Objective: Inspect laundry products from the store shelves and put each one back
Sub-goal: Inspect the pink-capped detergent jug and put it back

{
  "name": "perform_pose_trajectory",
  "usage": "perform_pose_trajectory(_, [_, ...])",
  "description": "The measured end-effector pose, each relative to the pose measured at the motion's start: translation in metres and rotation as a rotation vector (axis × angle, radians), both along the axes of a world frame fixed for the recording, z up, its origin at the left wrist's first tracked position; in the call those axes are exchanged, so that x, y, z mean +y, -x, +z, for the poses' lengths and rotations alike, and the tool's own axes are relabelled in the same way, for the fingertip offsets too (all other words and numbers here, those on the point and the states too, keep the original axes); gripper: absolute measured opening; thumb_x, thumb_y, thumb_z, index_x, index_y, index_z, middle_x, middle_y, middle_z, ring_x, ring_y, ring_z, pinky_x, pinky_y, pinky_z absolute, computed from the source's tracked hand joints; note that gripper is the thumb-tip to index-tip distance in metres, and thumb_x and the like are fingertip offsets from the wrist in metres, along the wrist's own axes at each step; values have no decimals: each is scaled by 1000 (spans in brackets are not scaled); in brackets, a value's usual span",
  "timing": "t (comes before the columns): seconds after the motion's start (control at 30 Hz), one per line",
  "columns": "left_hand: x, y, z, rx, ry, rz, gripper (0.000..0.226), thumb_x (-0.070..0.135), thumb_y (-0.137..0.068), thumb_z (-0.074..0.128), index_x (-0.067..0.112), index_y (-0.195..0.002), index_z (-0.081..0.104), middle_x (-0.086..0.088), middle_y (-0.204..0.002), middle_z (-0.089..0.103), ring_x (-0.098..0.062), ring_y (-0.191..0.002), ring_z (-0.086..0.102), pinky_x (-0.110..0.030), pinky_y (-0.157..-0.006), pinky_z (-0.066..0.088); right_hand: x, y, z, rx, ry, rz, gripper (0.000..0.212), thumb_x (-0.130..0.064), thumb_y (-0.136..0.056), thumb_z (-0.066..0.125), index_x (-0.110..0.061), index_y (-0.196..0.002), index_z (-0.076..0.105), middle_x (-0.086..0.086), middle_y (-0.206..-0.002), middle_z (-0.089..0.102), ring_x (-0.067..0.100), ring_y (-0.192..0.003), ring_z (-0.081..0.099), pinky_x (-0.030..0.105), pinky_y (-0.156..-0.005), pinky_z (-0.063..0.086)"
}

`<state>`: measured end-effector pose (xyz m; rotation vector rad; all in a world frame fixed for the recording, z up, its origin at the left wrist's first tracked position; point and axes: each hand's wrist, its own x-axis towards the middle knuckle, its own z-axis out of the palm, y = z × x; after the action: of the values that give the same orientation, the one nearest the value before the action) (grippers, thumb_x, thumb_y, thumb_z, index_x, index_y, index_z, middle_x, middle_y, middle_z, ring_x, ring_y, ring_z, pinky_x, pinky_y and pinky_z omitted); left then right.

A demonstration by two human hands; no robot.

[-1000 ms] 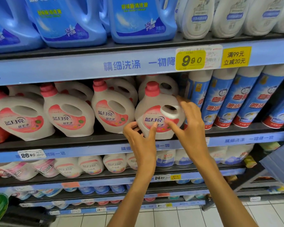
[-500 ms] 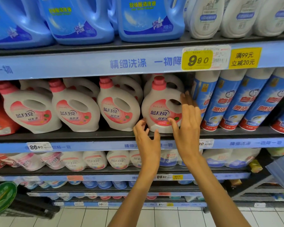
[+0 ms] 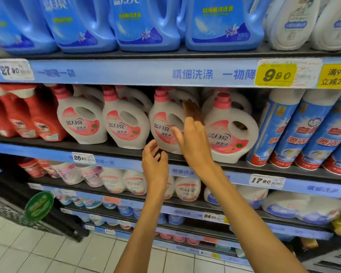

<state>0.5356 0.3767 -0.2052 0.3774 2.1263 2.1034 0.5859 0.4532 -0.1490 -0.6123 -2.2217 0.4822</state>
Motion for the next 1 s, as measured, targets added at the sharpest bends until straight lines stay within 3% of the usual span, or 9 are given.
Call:
perform_pose_trajectory(0.2, [-8, 32, -9, -81, 9, -179, 49, -9, -93, 47, -3, -140, 37, -16, -142, 45, -21, -129, 47, -16, -95, 41, -12, 29, -4, 50, 125, -187, 18, -6, -89, 57, 11, -84, 57, 34, -88, 60, 46, -83, 56, 37, -62, 30])
perform_pose_trajectory(0.33, [-13, 40, -8, -34, -26, -367, 42, -11, -93, 45, 6, -132, 47, 7, -120, 57, 3, -102, 56, 0, -79, 43, -21, 39, -8, 128, 194, -269, 25, -14, -91, 59, 10, -84, 57, 32, -87, 58, 41, -82, 53, 24, -60, 19])
perform_pose_trajectory(0.4, [-15, 42, -9, -9, -15, -434, 40, -9, -94, 44, 13, -125, 50, 18, -104, 57, 16, -91, 55, 1, -78, 42, -27, 42, -8, 185, 249, -290, 28, -17, -91, 61, 10, -88, 57, 31, -90, 57, 38, -82, 51, 26, -61, 20])
perform_pose_trajectory(0.5, [-24, 50, -13, -45, -21, -446, 32, 3, -97, 47, 7, -129, 53, 6, -118, 61, 1, -101, 57, -4, -82, 44, -37, 36, -6, 308, 247, -293, 28, -22, -90, 64, 5, -88, 57, 23, -88, 52, 23, -76, 43, 23, -62, 23])
perform_pose_trajectory(0.63, [-45, 58, -14, -56, 8, -494, 31, 20, -100, 47, 12, -129, 53, -6, -130, 57, -7, -109, 57, -9, -84, 48, -45, 12, 1, 423, 305, -235, 26, -26, -91, 64, -7, -107, 63, 7, -103, 60, 14, -88, 54, 26, -78, 43])
perform_pose_trajectory(0.7, [-56, 57, -9, -88, -43, -556, 42, 35, -97, 46, 11, -131, 52, -7, -128, 61, -15, -115, 59, -25, -95, 49, -52, -3, 7, 487, 444, -132, 23, -24, -91, 64, -14, -111, 65, 1, -103, 67, 10, -90, 60, 21, -79, 47])
perform_pose_trajectory(0.77, [-67, 54, 0, -168, -125, -586, 57, 49, -86, 49, 12, -129, 53, -8, -121, 66, -20, -113, 62, -35, -95, 51, -59, -13, 9, 536, 591, -1, 16, -21, -91, 63, -21, -107, 68, -8, -97, 71, 5, -87, 65, 18, -73, 50])
perform_pose_trajectory(0.93, [-89, 42, 22, -137, -146, -541, 48, 44, -86, 50, 5, -111, 64, -11, -101, 73, -18, -92, 69, -22, -73, 56, -70, -26, 8, 617, 815, 98, 18, -25, -89, 64, -21, -106, 69, -11, -78, 69, 4, -69, 62, 18, -62, 51])
perform_pose_trajectory(1.0, [-97, 34, 27, -151, -156, -504, 44, 43, -88, 50, 5, -107, 64, -11, -98, 73, -19, -90, 70, -24, -73, 57, -71, -29, 6, 602, 899, 136, 29, -36, -81, 67, -22, -106, 69, -6, -85, 73, 9, -78, 67, 22, -67, 54])
